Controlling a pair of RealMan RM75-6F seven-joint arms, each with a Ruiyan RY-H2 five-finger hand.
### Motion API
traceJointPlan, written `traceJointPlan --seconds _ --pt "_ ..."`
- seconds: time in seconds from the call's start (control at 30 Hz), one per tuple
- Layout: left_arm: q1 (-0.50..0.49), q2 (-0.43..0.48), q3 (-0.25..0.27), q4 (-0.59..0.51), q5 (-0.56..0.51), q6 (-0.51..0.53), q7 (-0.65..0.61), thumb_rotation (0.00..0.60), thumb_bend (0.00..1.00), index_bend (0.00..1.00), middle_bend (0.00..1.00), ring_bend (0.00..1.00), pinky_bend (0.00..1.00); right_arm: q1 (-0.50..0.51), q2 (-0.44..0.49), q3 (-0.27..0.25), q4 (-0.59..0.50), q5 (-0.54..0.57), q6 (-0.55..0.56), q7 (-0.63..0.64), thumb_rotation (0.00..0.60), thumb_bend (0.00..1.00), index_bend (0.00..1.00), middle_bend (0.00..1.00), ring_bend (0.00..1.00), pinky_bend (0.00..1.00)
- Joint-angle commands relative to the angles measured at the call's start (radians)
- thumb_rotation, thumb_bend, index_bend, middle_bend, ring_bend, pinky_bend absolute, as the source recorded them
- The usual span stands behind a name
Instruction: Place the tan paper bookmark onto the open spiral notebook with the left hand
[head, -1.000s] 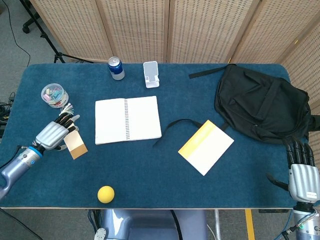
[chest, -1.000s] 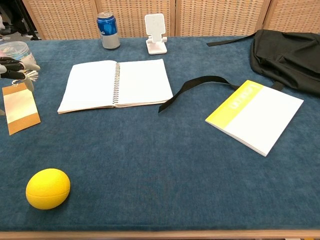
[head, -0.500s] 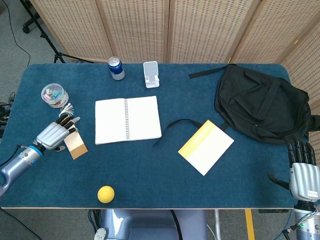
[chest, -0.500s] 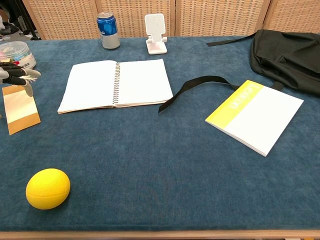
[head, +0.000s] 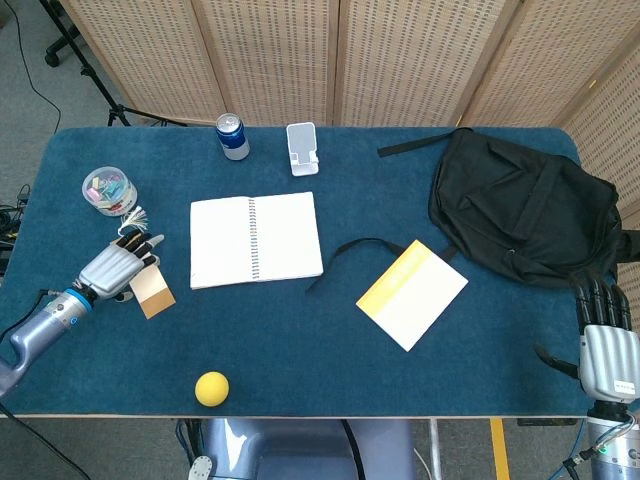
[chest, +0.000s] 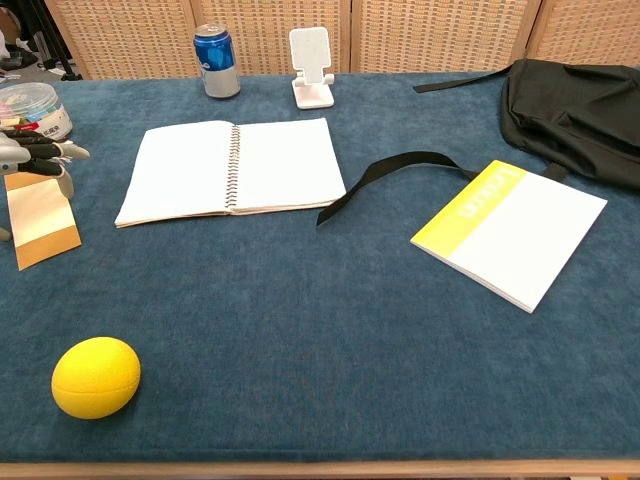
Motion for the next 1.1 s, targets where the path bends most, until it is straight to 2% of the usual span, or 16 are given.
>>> traceJointPlan --seconds 0.03,0.2,0.37,0.53,0.63,0.8,1.1 --pt "-0.004 0.001 0.003 -0.007 -0.004 -0.008 0.005 0.6 0.16 0.32 0.0 0.0 0.0 -0.001 0.001 0.0 -0.001 0.0 0.001 0.001 0.6 0.0 0.0 0.0 0.0 0.0" --pt "-0.016 0.008 0.008 -0.025 -0.008 -0.031 0.013 0.6 0.17 0.32 0.0 0.0 0.0 -0.001 0.001 0.0 -0.003 0.002 -0.001 0.001 0.6 0.0 0.0 0.0 0.0 0.0" --pt "-0.028 0.02 0.012 -0.053 -0.011 -0.052 0.025 0.6 0.25 0.34 0.0 0.0 0.0 0.0 0.003 -0.001 -0.005 0.004 -0.006 0.004 0.6 0.0 0.0 0.0 0.0 0.0" --pt "-0.027 0.03 0.003 -0.083 -0.026 -0.041 0.052 0.6 0.36 0.57 0.0 0.0 0.0 0.0 0.005 -0.001 -0.004 0.002 -0.005 0.005 0.6 0.0 0.0 0.0 0.0 0.0" --pt "-0.019 0.032 -0.001 -0.09 -0.032 -0.027 0.061 0.6 0.37 0.64 0.0 0.0 0.0 -0.001 0.007 -0.002 -0.004 -0.002 -0.004 0.009 0.6 0.0 0.0 0.0 0.0 0.0" --pt "-0.008 0.037 -0.004 -0.097 -0.035 0.005 0.076 0.6 0.37 0.71 0.0 0.0 0.0 -0.001 0.011 -0.002 -0.006 -0.004 -0.002 0.015 0.6 0.0 0.0 0.0 0.0 0.0" --pt "-0.008 0.052 -0.029 -0.12 -0.046 0.068 0.119 0.6 0.37 0.72 0.0 0.0 0.0 -0.003 0.018 -0.002 -0.014 -0.011 0.002 0.024 0.6 0.0 0.0 0.0 0.0 0.0"
